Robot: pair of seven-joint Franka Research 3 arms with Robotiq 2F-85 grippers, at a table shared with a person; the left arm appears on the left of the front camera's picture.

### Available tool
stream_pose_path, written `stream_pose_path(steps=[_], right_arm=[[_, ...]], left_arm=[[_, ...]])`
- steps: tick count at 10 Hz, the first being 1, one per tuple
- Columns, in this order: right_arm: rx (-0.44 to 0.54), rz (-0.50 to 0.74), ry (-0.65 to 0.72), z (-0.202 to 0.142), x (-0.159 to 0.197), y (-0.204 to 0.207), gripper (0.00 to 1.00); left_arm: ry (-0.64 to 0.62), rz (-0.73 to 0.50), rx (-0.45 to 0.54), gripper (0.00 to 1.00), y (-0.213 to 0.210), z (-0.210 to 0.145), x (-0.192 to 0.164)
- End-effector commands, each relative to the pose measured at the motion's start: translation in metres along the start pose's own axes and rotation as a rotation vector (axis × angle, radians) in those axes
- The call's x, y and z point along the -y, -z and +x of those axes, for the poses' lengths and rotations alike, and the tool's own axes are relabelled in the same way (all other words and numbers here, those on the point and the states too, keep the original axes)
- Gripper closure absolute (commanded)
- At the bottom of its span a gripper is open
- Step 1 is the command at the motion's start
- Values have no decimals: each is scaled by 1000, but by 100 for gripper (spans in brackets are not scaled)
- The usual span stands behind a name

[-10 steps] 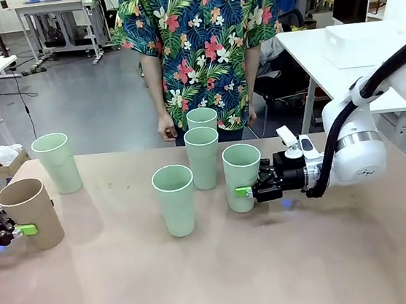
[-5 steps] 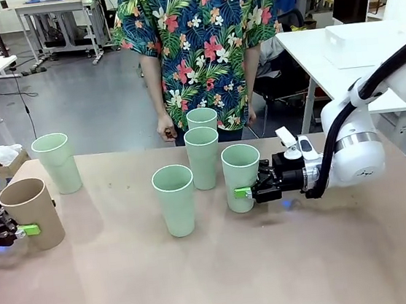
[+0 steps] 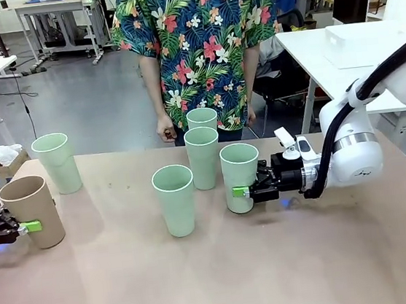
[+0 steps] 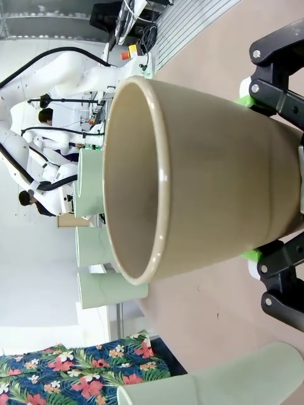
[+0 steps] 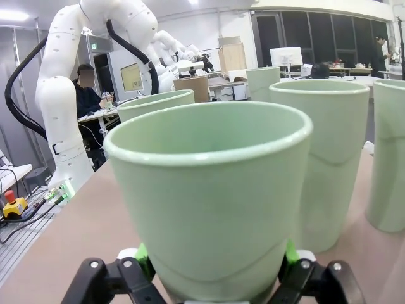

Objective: Stack the cups and store them in the basket.
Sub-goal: Pick up two Reusable plastic cups , one in each hand.

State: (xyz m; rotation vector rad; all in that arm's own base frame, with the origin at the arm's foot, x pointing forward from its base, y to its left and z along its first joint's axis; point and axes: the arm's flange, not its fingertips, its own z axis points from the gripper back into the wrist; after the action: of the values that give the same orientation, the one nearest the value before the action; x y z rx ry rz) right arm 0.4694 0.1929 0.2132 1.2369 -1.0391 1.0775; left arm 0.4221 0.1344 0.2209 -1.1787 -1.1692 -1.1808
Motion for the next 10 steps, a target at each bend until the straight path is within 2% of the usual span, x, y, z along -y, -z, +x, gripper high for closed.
stream_pose_path(steps=[1,2,3,4,10], right_arm=[[12,9,-10,0,6,10,40],[16,16,-18,1,6,10,52],[4,63,-23,1,6,10,60],[4,6,-3,0,2,3,60],[4,6,-3,0,2,3,60]], left_arm=[[51,35,11,39,7,-9,19],[56,34,9,54,7,-8,20],[52,30,19,58,8,-8,21],[7,10,4,58,-1,2,1],[7,10,4,58,-1,2,1]])
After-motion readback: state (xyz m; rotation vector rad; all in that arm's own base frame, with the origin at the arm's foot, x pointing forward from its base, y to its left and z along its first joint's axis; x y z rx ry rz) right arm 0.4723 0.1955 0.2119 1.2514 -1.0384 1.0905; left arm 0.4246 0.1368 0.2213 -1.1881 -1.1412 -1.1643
